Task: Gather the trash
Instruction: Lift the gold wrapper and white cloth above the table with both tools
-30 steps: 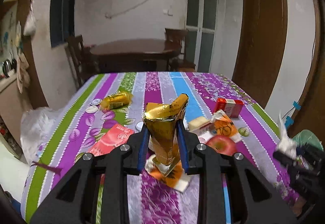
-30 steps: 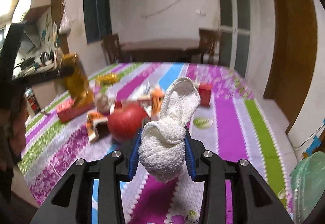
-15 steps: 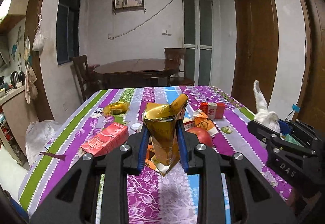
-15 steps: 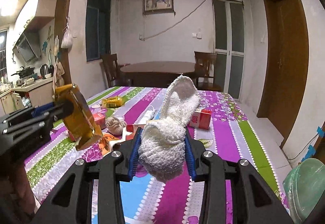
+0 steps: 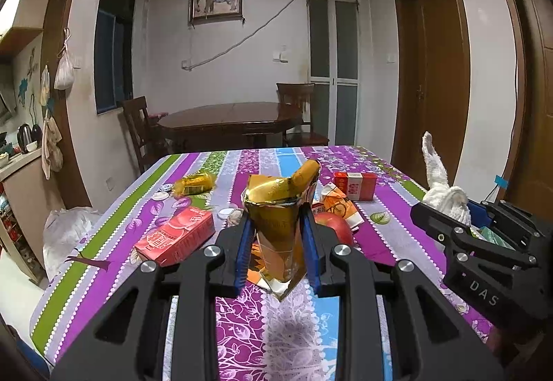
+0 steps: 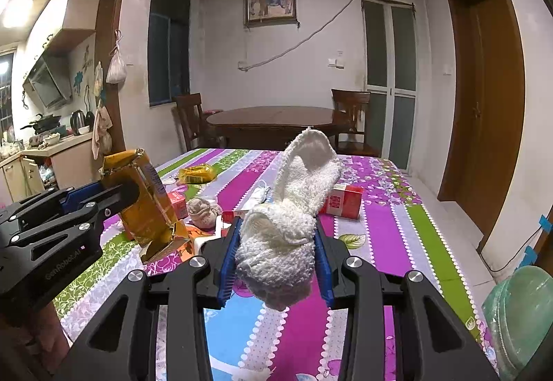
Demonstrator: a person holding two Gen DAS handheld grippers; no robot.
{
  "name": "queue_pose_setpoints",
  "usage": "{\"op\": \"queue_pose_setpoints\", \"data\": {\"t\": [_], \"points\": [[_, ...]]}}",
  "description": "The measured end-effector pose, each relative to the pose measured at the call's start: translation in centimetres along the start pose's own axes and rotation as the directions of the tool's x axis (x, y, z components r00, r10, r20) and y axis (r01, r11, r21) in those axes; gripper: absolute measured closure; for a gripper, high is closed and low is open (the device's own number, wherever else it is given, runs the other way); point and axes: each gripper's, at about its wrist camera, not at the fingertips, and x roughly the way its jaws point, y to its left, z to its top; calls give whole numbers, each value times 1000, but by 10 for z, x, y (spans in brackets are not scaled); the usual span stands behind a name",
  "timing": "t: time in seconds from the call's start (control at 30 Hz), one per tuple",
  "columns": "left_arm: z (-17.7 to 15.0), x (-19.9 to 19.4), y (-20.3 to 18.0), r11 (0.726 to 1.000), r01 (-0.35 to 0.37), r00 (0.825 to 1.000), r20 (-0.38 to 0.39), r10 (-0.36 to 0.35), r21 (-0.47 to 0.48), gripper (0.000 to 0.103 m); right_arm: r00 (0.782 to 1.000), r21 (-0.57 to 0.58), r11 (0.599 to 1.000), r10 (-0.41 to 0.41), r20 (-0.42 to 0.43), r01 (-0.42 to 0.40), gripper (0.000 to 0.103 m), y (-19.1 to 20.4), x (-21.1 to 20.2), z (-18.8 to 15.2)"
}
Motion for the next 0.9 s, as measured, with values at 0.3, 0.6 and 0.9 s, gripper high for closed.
{"op": "queue_pose_setpoints", "data": {"t": [0.3,0.6,0.9], "points": [[5,2,-11,999,41,999,0,-41,5,78,1000,4,1000,-21,2,21,64,-11,-12,7],[18,14,-61,988,149,989,-6,-149,41,78,994,32,994,-105,-15,105,64,-72,-39,16],[30,33,-138,952,289,957,-40,-286,96,78,970,82,967,-241,-26,242,63,-168,-77,27]]}}
